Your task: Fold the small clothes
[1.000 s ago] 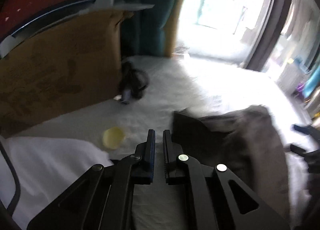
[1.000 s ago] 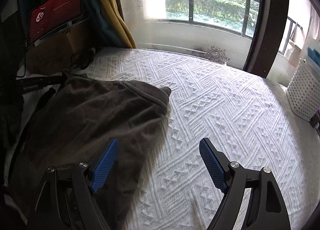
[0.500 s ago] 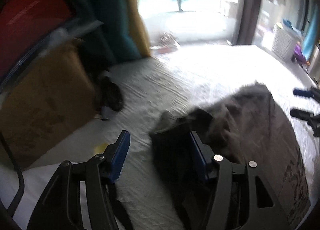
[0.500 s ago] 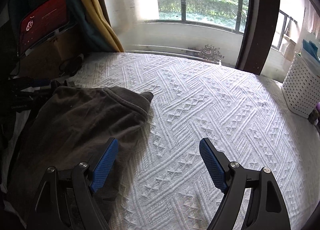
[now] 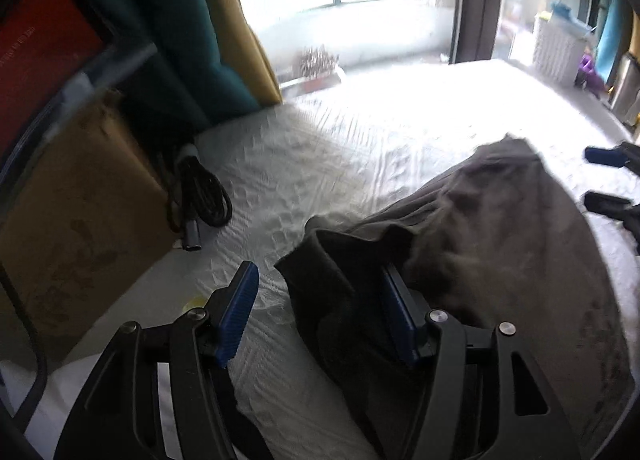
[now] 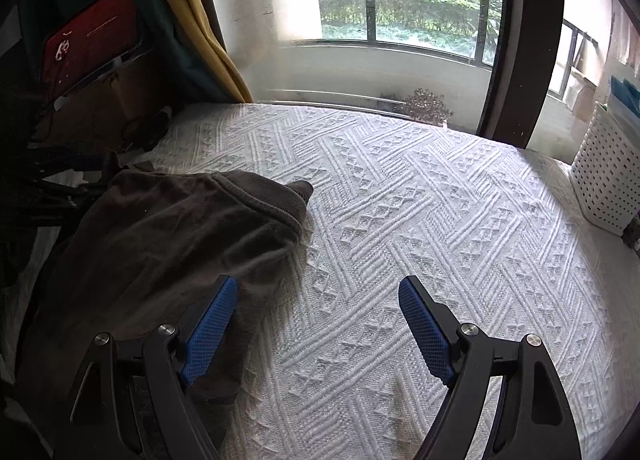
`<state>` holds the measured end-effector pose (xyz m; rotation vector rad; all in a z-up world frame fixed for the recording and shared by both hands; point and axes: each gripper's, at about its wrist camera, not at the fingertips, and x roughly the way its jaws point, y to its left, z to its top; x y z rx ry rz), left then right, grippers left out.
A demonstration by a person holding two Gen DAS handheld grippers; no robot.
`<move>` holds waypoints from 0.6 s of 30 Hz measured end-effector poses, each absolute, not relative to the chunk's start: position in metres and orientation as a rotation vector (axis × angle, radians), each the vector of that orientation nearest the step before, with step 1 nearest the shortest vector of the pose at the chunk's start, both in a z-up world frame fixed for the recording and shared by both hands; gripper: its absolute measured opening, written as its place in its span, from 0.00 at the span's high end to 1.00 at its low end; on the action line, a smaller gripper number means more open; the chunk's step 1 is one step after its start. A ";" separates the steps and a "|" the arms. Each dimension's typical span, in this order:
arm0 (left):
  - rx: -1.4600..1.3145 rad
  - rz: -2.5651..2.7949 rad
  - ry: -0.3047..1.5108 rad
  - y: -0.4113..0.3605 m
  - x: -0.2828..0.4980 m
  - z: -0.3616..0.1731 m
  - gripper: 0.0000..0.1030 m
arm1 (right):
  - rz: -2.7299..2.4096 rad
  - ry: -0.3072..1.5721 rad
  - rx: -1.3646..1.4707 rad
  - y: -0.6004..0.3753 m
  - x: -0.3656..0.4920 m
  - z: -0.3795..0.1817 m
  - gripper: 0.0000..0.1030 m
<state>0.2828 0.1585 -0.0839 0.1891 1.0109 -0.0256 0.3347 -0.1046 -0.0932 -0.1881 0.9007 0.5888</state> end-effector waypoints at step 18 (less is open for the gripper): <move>0.177 -0.156 0.985 0.170 0.338 -0.103 0.38 | 0.571 0.930 -0.188 -0.088 0.370 -0.105 0.18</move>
